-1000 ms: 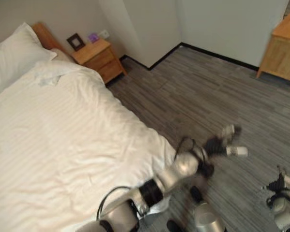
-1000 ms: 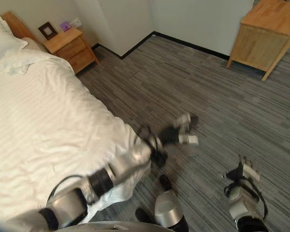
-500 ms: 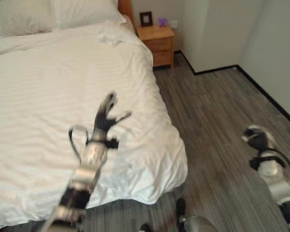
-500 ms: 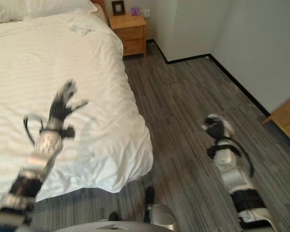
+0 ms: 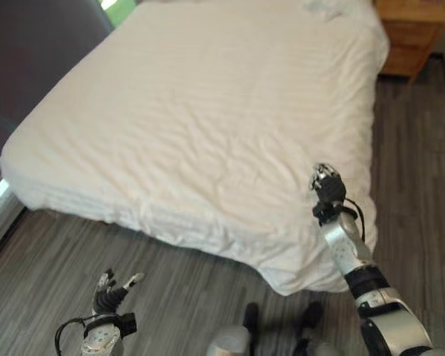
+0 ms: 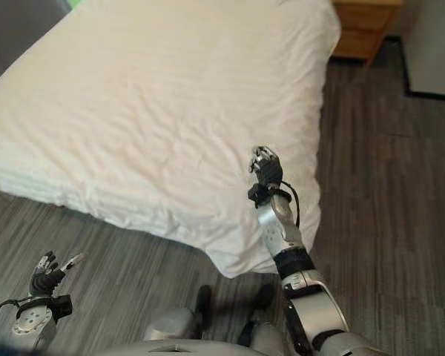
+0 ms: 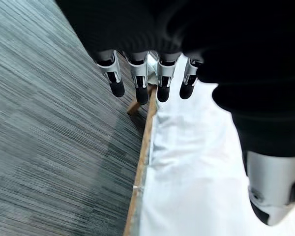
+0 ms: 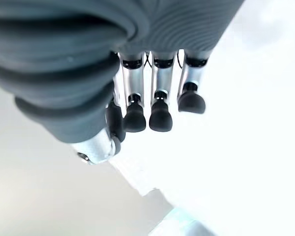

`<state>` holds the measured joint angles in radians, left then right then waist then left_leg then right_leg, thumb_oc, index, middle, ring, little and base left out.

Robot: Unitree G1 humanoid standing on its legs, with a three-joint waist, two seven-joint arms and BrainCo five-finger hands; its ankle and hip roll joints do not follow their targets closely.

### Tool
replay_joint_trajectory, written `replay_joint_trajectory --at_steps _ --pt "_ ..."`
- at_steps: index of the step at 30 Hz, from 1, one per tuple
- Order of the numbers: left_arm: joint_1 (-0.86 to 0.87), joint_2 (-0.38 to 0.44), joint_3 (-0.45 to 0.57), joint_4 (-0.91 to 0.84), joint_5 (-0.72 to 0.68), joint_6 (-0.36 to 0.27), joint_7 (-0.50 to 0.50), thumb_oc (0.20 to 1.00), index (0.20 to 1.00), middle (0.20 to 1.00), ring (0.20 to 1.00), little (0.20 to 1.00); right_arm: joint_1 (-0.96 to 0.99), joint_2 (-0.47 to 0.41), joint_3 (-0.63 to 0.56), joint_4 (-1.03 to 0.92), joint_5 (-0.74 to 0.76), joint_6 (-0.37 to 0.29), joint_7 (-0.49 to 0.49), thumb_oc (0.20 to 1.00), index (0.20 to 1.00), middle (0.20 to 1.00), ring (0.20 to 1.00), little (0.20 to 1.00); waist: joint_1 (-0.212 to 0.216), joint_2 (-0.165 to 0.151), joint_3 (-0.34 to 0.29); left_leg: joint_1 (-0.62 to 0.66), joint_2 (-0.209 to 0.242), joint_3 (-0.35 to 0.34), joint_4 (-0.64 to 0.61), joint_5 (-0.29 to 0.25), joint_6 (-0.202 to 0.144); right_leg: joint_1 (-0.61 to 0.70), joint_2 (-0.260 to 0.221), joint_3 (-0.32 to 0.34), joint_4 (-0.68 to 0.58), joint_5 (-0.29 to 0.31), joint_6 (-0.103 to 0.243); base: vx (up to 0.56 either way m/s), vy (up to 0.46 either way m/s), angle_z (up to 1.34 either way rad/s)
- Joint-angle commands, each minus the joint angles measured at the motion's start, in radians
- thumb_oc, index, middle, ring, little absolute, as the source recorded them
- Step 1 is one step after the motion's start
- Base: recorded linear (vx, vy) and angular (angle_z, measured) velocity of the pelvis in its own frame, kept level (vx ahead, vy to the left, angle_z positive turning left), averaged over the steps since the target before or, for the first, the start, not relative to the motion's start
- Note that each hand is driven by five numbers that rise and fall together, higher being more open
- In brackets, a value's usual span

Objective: Making the bed.

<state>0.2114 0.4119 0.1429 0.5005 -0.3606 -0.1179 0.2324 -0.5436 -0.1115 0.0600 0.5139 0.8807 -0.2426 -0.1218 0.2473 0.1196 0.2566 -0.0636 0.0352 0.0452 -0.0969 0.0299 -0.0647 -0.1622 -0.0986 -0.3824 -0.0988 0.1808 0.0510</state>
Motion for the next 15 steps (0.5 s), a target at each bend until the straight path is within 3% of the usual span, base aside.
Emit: replay_joint_trajectory --at_steps 1,4,6,9,11,13,15 --pt "-0.100 0.041 -0.002 0.019 -0.099 -0.087 0.014 1.000 1.000 1.000 1.000 1.000 -0.059 0.016 -0.049 -0.021 0.126 -0.134 -0.010 0.200 0.200 0.200 0.200 0.200 -0.012 0.008 0.068 -0.081 0.030 0.014 0.010 0.041 -0.045 0.053 -0.090 0.088 0.012 -0.144 0.084 -0.07 -0.026 0.22" --pt "-0.085 0.002 -0.042 0.014 -0.108 -0.096 -0.013 1.000 1.000 1.000 1.000 1.000 -0.041 0.019 -0.072 0.075 0.135 -0.131 -0.032 0.200 0.200 0.200 0.200 0.200 -0.013 0.054 0.093 -0.149 0.033 0.021 0.010 0.063 -0.057 -0.015 -0.095 0.092 0.013 -0.135 0.082 -0.10 0.002 0.05" --pt "-0.084 -0.007 -0.055 0.011 -0.105 -0.097 -0.020 1.000 1.000 1.000 1.000 1.000 -0.036 0.012 -0.090 0.118 0.129 -0.127 -0.046 0.200 0.200 0.200 0.200 0.200 -0.018 0.065 0.099 -0.172 0.035 0.026 0.010 0.070 -0.060 -0.036 -0.095 0.093 0.013 -0.133 0.083 -0.07 0.022 -0.03" --pt "-0.091 -0.050 -0.108 0.020 -0.082 -0.065 -0.064 1.000 1.000 1.000 1.000 1.000 0.035 -0.033 -0.149 0.241 0.060 -0.067 -0.073 0.200 0.200 0.200 0.200 0.200 -0.059 0.093 0.125 -0.235 0.043 0.051 0.010 0.072 -0.061 -0.105 -0.100 0.110 0.015 -0.129 0.085 -0.07 0.062 -0.06" --pt "-0.108 -0.047 -0.134 0.021 -0.043 -0.046 -0.086 1.000 1.000 1.000 1.000 1.000 0.129 -0.096 -0.238 0.310 0.014 -0.040 -0.098 0.200 0.200 0.200 0.200 0.200 -0.104 0.084 0.128 -0.229 0.039 0.064 0.010 0.060 -0.056 -0.110 -0.100 0.124 0.016 -0.129 0.090 0.00 0.106 -0.10" --pt "-0.109 -0.047 -0.136 0.022 -0.043 -0.046 -0.085 1.000 1.000 1.000 1.000 1.000 0.130 -0.097 -0.240 0.310 0.013 -0.040 -0.097 0.200 0.200 0.200 0.200 0.200 -0.102 0.085 0.129 -0.227 0.039 0.065 0.010 0.059 -0.055 -0.109 -0.100 0.125 0.016 -0.129 0.090 0.01 0.063 -0.09" --pt "-0.109 -0.042 -0.167 0.007 -0.003 -0.034 -0.123 1.000 1.000 1.000 1.000 1.000 0.227 -0.160 -0.337 0.329 0.013 -0.030 -0.109 0.200 0.200 0.200 0.200 0.200 -0.152 0.062 0.129 -0.211 0.032 0.082 0.010 0.047 -0.047 -0.104 -0.103 0.137 0.012 -0.124 0.097 0.05 0.156 -0.12"
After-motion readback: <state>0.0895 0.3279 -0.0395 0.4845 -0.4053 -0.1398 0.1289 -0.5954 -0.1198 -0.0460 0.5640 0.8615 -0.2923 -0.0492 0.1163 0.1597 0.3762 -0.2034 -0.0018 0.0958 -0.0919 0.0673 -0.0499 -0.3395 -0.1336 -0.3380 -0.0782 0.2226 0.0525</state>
